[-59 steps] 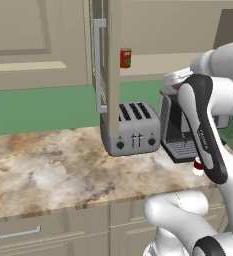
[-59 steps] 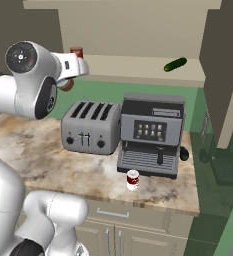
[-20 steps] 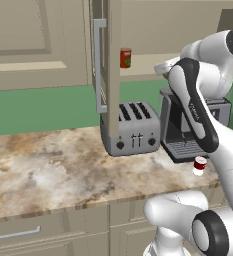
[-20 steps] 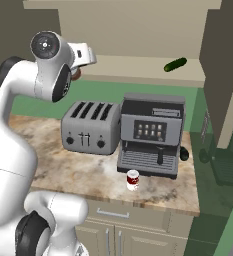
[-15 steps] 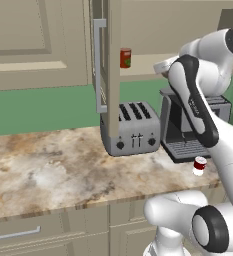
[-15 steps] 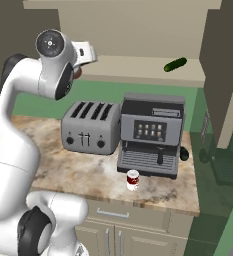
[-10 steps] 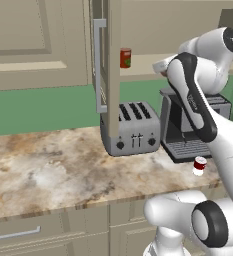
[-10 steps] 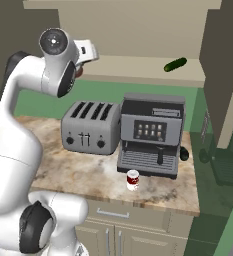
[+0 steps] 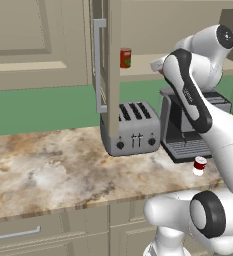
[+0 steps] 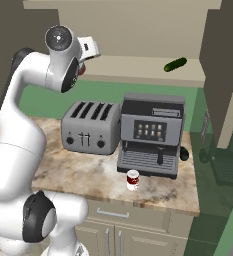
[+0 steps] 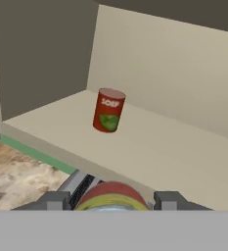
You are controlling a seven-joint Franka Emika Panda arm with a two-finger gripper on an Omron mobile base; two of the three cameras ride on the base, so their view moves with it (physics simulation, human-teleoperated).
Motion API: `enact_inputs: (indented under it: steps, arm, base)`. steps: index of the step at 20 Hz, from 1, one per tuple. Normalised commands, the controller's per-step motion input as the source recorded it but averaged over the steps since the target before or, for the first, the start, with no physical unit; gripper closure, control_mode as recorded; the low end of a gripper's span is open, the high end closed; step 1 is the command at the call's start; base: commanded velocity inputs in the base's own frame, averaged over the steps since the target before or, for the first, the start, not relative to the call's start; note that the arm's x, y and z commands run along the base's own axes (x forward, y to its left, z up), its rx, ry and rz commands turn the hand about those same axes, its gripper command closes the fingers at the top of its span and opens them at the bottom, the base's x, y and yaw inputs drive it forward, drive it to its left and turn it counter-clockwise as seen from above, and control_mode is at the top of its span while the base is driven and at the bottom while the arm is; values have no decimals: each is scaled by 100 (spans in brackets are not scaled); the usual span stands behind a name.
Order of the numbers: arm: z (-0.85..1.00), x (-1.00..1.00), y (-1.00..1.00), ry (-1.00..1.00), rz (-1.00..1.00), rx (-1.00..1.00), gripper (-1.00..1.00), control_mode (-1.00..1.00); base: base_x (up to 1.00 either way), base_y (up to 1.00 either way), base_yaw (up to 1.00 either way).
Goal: Pick the cans from the counter and place them in their designated side in the cabinet.
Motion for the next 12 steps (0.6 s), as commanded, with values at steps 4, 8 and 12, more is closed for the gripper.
enact_inputs:
  steps: [4,8,12]
  arm:
    - [0,19,0,0,2,-3,100,-100]
    - [0,19,0,0,2,-2,100,-100]
    - [0,18,0,0,2,-2,100,-100]
  base:
    - [0,0,0]
    - [0,0,0]
    - [0,0,0]
